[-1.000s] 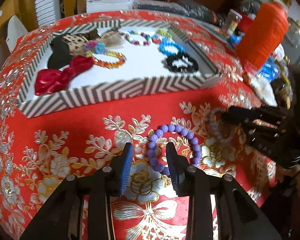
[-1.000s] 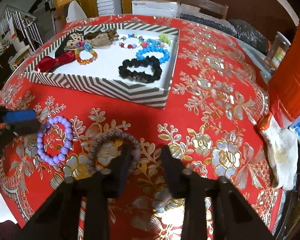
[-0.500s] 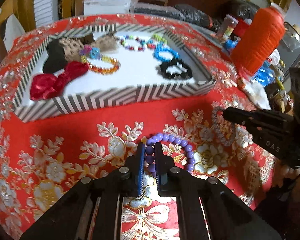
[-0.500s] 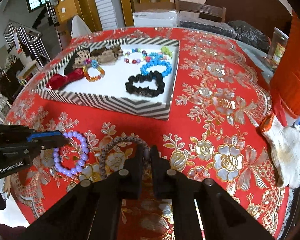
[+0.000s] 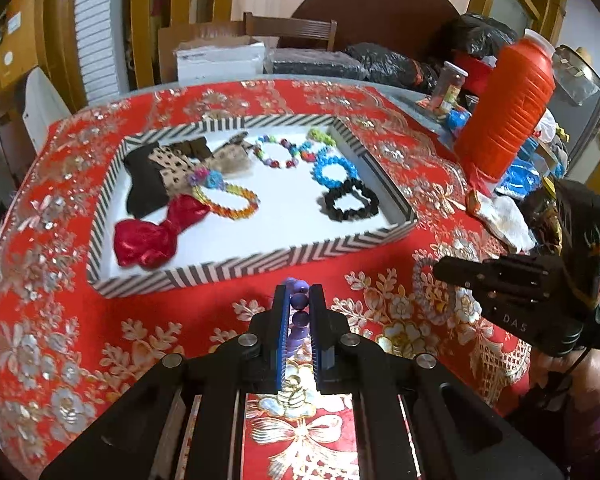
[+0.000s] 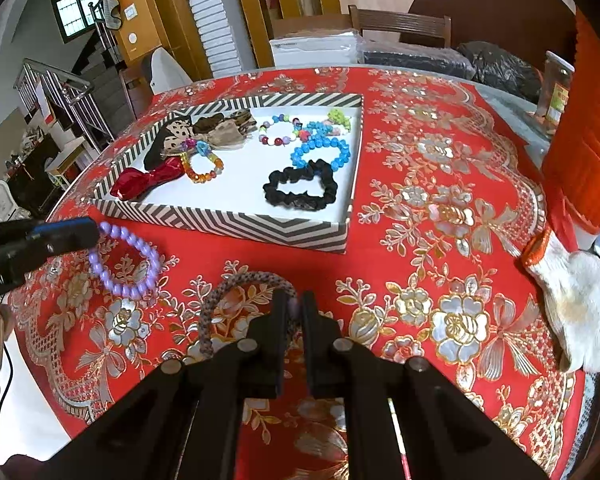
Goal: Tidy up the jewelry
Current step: 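Carry the purple bracelet into the tray with the left gripper while the right carries the grey bracelet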
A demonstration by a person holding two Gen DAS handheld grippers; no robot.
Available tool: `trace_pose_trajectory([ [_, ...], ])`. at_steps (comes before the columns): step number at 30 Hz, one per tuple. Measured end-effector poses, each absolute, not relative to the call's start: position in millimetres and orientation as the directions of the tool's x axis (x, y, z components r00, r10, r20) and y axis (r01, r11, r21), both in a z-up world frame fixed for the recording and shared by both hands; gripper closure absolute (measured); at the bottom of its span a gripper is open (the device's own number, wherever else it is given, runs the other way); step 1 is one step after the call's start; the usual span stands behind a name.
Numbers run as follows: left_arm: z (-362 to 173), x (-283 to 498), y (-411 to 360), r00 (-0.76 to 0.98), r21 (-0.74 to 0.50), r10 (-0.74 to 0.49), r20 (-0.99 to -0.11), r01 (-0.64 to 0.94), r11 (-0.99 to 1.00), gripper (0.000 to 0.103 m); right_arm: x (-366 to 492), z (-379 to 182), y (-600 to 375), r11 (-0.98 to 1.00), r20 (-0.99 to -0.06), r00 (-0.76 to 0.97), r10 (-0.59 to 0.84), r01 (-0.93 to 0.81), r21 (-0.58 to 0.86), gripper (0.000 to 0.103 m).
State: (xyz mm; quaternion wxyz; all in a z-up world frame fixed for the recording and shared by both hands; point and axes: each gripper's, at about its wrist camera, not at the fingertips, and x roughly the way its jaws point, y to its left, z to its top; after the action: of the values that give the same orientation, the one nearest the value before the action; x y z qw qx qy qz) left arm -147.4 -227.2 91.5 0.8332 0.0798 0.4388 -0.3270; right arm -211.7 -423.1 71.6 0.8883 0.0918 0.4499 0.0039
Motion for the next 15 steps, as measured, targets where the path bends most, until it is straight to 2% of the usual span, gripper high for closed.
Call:
trace_pose_trajectory([
  [15, 117, -137, -222, 0.465, -0.102, -0.457, -0.758, 0.607, 0.788, 0.102, -212, 75, -417, 0.983, -0.794, 0.598, 0.108, 0.055, 0.175, 0.096],
])
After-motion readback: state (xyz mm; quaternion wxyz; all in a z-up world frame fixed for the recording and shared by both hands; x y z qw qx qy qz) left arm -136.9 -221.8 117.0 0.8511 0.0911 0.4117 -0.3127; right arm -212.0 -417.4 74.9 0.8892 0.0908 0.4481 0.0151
